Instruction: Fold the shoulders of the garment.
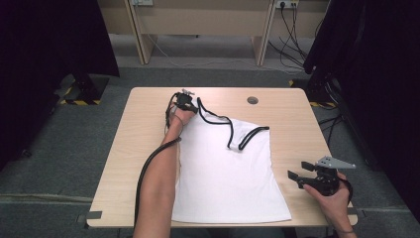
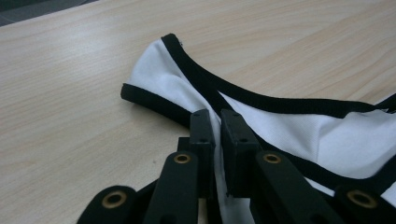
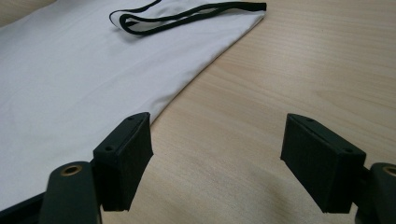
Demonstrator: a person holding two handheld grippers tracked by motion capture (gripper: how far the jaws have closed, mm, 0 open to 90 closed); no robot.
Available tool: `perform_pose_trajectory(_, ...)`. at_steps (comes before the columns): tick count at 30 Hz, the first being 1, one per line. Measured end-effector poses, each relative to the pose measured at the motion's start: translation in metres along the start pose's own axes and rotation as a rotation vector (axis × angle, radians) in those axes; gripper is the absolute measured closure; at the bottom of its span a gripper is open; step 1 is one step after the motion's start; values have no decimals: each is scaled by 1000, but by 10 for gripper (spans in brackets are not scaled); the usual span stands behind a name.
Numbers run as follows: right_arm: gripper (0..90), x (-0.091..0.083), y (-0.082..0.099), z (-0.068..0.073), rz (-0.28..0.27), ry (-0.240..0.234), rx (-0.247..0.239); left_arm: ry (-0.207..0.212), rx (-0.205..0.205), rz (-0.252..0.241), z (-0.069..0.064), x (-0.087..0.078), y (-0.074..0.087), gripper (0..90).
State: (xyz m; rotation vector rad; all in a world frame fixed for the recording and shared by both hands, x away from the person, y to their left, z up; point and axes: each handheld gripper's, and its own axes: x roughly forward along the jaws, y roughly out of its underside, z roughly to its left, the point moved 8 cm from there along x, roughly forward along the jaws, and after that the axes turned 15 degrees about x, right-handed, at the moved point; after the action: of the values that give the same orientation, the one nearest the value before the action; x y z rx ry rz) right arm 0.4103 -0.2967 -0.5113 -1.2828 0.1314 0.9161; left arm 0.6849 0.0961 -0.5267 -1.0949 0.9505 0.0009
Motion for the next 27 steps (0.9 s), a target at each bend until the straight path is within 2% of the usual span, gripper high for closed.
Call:
perform_pose_trajectory(5,250,0,0,-2,0,1,5,-7,-2,-37,2,-10,-9,830)
perform_pose_trajectory(14,250,1,1,-3,1,5,9,2,2,-80,-5,-22,-14,832)
perform_pose_trajectory(25,250,2,2,-5,2,15,4,-5,11,-125,-15,-34,-8,831)
perform_pose_trajectory(27,250,2,2,-5,3,17,5,-1,20,-149,-24,-38,-3,831)
